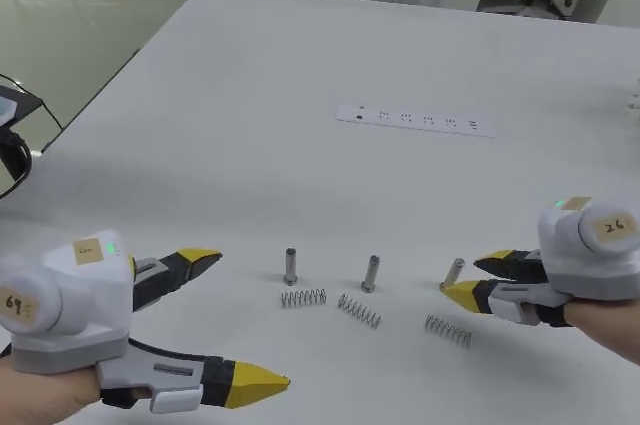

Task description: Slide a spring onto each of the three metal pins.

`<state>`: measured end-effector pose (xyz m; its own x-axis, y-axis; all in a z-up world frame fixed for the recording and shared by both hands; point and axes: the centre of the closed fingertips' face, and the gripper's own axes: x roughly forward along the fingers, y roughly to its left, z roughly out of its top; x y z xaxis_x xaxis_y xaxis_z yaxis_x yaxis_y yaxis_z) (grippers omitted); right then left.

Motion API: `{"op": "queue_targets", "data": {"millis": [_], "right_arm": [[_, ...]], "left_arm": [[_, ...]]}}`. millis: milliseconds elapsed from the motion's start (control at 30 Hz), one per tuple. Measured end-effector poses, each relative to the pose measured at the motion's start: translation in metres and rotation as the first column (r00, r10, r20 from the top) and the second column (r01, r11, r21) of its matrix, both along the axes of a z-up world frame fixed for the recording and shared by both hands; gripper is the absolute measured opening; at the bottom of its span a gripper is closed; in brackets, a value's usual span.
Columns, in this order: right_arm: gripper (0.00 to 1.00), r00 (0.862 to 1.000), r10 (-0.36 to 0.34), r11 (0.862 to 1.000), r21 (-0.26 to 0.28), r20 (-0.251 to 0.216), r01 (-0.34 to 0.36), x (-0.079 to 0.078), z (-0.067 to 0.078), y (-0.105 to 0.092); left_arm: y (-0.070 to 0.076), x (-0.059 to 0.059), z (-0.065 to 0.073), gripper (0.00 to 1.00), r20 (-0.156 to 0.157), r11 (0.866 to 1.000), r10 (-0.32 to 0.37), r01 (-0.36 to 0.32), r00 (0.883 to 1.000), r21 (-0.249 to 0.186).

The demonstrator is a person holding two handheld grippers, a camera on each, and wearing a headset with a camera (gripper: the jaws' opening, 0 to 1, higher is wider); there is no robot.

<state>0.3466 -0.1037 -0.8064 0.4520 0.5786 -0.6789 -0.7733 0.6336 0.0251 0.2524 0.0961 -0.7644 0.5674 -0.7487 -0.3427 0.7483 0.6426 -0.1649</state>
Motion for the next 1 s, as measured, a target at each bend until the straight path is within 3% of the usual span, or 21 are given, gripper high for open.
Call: {"op": "queue_targets", "data": {"millis": [667,1000], "right_arm": [[0.48,0.989,0.140,0.989,-0.057,0.050,-0.138,-0.028,-0.001,0.003],[0.45,0.977,0.213,0.974,-0.083,0.025,-0.211,-0.045,-0.005,0.005]], "left_arm": [[0.001,-0.001,0.001,0.98,0.001,1.000,0.001,-0.001,1.000,0.002],[0.000,-0.002,0.000,0.98,-0.001,1.000,-0.005,0.005,1.000,0.008]]}}
